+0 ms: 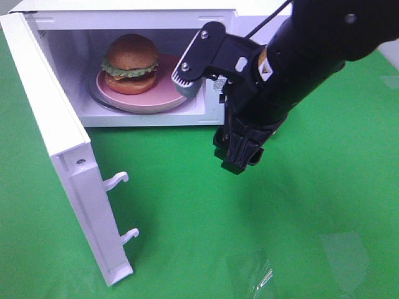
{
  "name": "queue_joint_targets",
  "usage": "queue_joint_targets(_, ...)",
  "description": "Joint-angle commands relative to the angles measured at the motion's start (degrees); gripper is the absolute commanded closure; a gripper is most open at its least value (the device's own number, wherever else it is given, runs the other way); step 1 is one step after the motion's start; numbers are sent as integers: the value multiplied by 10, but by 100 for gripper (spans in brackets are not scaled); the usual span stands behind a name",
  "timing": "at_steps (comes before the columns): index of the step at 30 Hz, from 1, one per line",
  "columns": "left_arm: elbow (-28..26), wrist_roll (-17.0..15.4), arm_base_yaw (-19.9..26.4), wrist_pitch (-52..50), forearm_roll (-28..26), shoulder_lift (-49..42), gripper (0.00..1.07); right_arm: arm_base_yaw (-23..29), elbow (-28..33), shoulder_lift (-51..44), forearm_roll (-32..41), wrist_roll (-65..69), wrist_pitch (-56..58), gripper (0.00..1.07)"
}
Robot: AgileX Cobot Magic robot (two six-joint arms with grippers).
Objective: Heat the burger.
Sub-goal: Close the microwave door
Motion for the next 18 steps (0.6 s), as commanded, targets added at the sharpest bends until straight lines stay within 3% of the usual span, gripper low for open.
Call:
queue_joint_targets(1, 2, -2, 2, -7, -5, -9, 9, -3, 20, -40, 11, 54, -1, 31)
queue_joint_targets(9, 2, -2, 2, -7, -5, -9, 9, -43, 69, -136, 77, 101, 8, 31)
queue_joint_targets(11, 2, -2, 2, -7, -5, -9, 9, -74, 79, -155, 93, 101, 23, 31)
queue_joint_targets(13, 2, -2, 2, -7, -5, -9, 9, -137, 95, -187, 101, 105, 77, 31)
queue_joint_targets(18, 2, -2, 2, -7, -5, -9, 9, -207, 109, -223, 102, 147, 117, 31)
